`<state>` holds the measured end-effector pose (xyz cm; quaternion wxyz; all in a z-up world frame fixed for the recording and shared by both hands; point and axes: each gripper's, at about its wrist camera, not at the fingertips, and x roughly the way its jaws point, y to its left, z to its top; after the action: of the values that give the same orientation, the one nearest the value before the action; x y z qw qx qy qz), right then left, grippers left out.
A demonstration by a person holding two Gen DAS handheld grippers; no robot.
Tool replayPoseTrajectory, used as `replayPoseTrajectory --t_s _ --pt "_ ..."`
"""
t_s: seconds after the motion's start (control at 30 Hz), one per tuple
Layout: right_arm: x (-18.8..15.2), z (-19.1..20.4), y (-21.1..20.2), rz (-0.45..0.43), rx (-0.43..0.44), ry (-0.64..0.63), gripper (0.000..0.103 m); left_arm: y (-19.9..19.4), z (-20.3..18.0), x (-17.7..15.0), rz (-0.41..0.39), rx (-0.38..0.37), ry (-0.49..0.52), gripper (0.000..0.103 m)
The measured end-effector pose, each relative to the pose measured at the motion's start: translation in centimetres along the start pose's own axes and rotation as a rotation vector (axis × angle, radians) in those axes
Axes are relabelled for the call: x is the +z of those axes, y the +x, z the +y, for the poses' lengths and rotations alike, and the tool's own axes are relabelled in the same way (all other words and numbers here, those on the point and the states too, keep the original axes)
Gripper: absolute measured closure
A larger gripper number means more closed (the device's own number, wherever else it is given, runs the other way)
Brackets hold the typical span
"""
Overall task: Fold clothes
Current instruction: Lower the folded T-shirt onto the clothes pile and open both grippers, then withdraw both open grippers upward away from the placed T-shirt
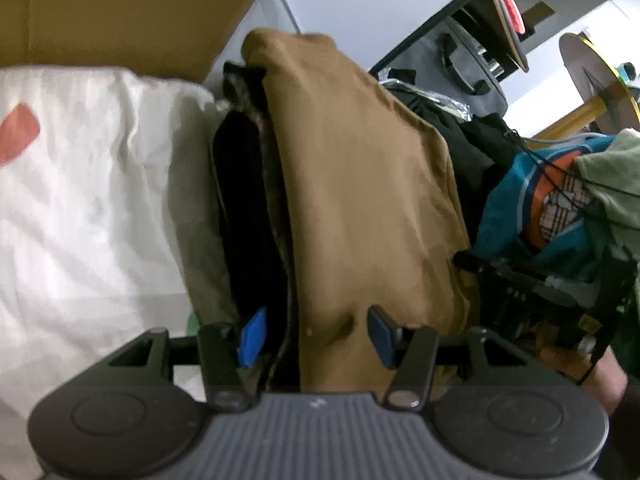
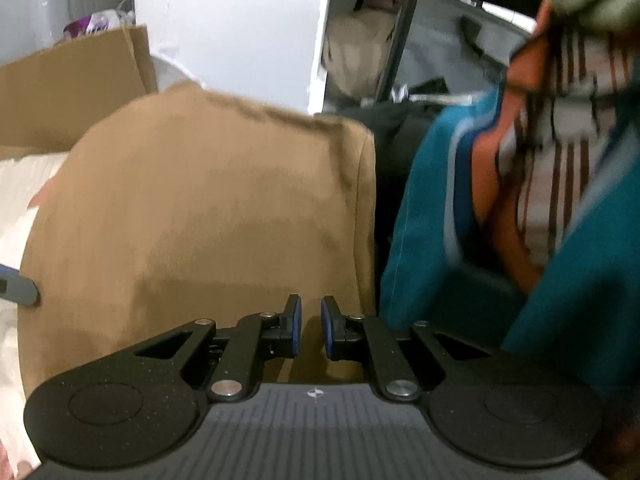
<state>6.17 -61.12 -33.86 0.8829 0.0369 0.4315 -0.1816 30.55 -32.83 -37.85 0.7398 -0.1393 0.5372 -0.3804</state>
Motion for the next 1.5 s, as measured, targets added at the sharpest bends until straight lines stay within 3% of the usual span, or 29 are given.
replayPoseTrajectory --t_s 0.1,0.2,0.27,0.33,0.6,0.7,0.8,0.87,1.0,1.17,1.27,1.5 --pt "-1.3 -0.3 0.0 0.019 -0.006 0.021 0.086 0.1 0.4 -1.0 0.023 -0.014 -0.023 0.046" --pt "-2.5 -0.5 -0.3 0.031 -0.009 0.038 0.085 0.3 0.5 -2.1 0.051 -0.024 -0.032 0.054" --pt "-3.1 -0.6 -0.5 0.038 -0.014 0.046 0.085 0.4 0.4 -2.7 0.065 -0.027 -0.03 0.063" --pt "-3.6 -0.7 -0.8 0.046 -0.018 0.055 0.085 0.4 0.3 -3.1 0.073 -0.025 -0.015 0.085" --pt "-4.9 -0.9 -2.1 0.074 -0.02 0.094 0.084 -1.2 0.6 -3.8 0.081 0.012 -0.005 0.086" --pt "-5.1 -0.9 -3.1 0.084 -0.015 0.117 0.078 -2.8 1.0 -3.8 0.071 0.038 -0.016 0.078" --pt "-5.1 -0.9 -4.4 0.083 0.0 0.141 0.075 -4.9 1.1 -3.5 0.057 0.082 -0.023 0.051" --pt "-4.9 -0.8 -5.5 0.079 0.009 0.16 0.072 -6.5 1.1 -3.3 0.048 0.114 -0.025 0.042" --pt "-4.5 -0.6 -8.0 0.07 0.031 0.199 0.053 -9.8 0.7 -2.8 0.02 0.172 -0.048 0.02" --pt "-3.7 -0.7 -11.3 0.065 0.044 0.268 0.047 -14.7 -0.3 -2.1 -0.013 0.231 -0.098 0.018" --pt "-3.2 -1.0 -13.6 0.051 0.046 0.307 0.039 -18.0 -1.6 -1.4 -0.047 0.251 -0.1 0.01" --pt "-1.7 -0.6 -18.9 0.032 0.083 0.334 0.017 -25.1 -3.7 -0.1 -0.078 0.331 -0.109 0.005"
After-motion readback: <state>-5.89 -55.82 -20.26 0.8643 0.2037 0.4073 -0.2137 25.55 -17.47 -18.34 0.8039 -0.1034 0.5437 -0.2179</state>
